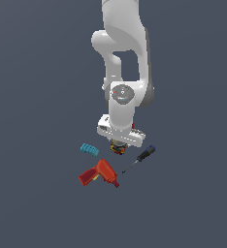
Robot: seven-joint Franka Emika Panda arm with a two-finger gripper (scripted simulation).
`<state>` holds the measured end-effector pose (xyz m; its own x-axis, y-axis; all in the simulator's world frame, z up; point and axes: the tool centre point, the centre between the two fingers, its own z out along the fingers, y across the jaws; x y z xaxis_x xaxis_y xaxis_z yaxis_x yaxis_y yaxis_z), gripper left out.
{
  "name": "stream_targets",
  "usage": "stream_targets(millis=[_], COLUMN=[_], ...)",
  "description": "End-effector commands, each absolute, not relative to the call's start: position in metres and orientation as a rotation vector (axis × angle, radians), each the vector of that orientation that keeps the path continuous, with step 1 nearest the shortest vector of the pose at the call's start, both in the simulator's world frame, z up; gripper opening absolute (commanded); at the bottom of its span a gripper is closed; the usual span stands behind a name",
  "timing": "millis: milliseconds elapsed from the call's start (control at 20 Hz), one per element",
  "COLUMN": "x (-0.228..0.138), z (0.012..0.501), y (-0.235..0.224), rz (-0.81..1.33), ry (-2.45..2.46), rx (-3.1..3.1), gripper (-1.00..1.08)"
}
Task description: Pick up a designated object from a clutter of objects.
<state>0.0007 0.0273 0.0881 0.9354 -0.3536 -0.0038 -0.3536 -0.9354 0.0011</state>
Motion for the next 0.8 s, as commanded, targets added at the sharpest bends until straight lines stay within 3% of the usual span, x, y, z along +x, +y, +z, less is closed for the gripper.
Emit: stream_targets(millis=[0,750], x=[-0.004,-0.056], z=[0.103,0.219], y=[0.022,-0.026], rz=[0.000,-0.001], ry=[-0.566,-0.566], rx=[3.091,3.092], gripper=[-1.00,-1.00])
